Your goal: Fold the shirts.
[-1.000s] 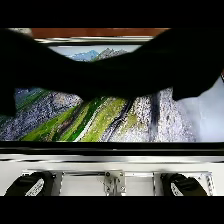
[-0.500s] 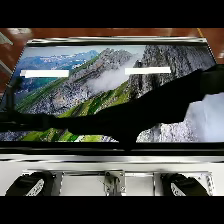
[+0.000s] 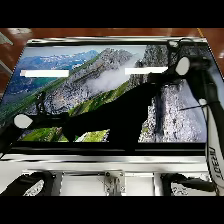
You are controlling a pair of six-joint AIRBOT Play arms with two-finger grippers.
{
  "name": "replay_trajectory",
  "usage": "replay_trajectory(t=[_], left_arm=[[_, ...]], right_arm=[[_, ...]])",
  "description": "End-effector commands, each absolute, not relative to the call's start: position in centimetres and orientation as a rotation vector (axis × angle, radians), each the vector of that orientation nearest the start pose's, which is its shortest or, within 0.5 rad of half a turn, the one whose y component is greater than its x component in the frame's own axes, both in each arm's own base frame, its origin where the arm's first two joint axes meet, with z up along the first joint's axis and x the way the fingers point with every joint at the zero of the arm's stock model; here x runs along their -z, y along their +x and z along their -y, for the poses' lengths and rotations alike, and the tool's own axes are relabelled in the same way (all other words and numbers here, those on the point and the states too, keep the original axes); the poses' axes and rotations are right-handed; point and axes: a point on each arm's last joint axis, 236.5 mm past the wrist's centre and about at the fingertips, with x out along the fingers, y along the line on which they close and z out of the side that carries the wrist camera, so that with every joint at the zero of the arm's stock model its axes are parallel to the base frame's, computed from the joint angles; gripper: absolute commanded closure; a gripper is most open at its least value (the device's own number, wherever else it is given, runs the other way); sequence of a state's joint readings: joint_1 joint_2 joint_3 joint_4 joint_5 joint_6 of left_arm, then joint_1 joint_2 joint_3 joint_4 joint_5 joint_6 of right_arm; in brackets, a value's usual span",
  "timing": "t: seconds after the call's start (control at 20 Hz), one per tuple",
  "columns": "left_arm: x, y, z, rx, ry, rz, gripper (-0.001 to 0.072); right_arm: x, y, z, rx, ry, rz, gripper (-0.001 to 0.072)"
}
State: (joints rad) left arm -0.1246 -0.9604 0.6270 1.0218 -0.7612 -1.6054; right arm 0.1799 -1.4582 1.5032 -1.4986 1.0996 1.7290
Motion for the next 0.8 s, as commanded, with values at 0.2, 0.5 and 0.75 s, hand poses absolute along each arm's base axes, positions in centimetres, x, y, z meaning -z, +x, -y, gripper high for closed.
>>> replay_trajectory(t=[0.2,0.5,0.75], left_arm=[[5.7,34.7,11.8,0.134,-0.61,-1.176,0.0001],[0.2,30.5,2.1,0.168,-0.563,-1.332,0.0003],[6.3,21.2,2.1,0.062,-0.81,-1.515,-0.0002]], right_arm=[[-0.9,48.9,-13.5,-0.17,0.296,-1.152,0.0035],[-5.0,40.5,3.9,0.102,-0.171,-1.399,0.0036],[-0.9,33.8,2.8,-0.041,0.413,-1.533,0.0036]])
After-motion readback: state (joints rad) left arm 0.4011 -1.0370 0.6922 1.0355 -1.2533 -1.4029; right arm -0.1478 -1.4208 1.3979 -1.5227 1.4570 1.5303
